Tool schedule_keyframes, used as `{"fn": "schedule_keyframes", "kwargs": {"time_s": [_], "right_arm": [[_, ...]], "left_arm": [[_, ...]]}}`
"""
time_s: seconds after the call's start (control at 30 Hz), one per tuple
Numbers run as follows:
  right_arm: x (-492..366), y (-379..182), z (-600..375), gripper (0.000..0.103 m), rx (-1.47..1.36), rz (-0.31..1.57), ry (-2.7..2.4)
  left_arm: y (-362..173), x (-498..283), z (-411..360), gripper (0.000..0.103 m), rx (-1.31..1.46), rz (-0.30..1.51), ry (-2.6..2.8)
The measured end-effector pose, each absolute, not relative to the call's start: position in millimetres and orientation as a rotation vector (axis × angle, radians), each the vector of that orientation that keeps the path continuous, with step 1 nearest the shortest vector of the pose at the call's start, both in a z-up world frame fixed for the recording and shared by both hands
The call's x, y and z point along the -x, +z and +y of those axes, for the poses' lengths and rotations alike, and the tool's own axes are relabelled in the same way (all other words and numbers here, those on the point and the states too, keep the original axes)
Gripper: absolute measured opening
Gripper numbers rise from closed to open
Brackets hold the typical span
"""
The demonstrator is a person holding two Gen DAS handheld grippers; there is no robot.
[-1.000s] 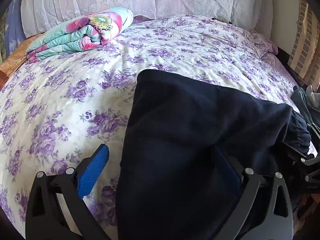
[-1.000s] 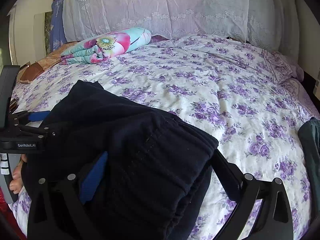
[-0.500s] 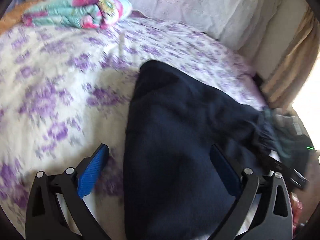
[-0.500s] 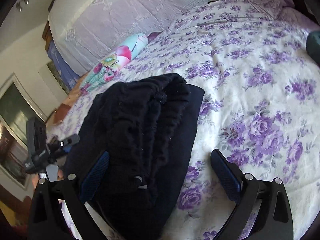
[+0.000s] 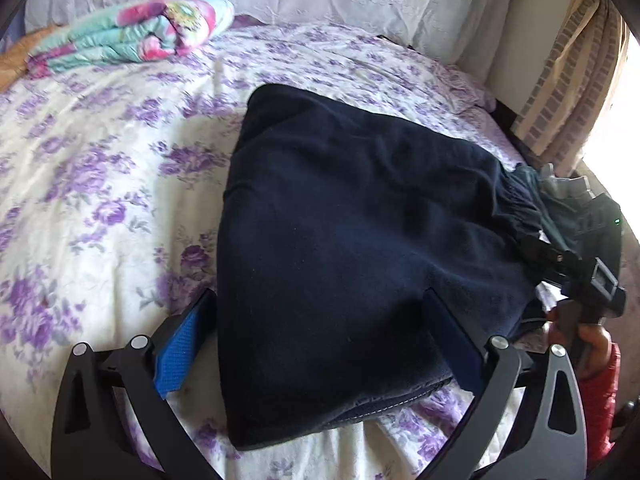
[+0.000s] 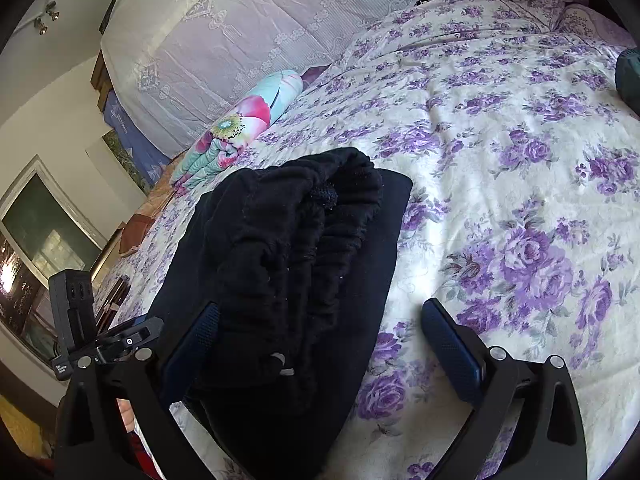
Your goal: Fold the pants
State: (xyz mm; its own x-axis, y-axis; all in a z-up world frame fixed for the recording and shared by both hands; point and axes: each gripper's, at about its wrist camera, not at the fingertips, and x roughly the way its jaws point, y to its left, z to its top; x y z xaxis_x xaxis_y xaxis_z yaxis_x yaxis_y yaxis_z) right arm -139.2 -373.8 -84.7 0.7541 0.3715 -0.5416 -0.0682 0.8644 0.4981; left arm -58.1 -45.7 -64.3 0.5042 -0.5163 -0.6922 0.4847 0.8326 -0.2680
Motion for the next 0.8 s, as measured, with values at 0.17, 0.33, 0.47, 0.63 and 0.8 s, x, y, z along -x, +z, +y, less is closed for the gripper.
{"fn": "schedule_keyframes", "kwargs": {"time_s": [0.17, 0.33, 0.47, 0.63, 0.8], "right_arm": [[139, -85, -374, 0.100, -0.477, 0.678, 0.253], [139, -85, -374, 0.100, -0.477, 0.677, 0.254], [140, -85, -374, 0.100, -0.477, 0.677, 0.254], [131, -83, -375, 0.100, -0.486, 0.710, 0.271], [107, -81, -377, 0.100, -0.531, 0.732, 0.310]], "left_arm": [[-61, 66, -45, 0.099, 0.026, 0.825, -0.567], [-65, 63, -39, 0.099, 0.080, 0.855, -0.592], [-65, 65, -38, 0.099, 0.070, 0.847, -0.588], [-65, 66, -40, 0.099, 0.073, 0.853, -0.596], [-67, 57, -43, 0.099, 0.114, 0.914, -0.713]]}}
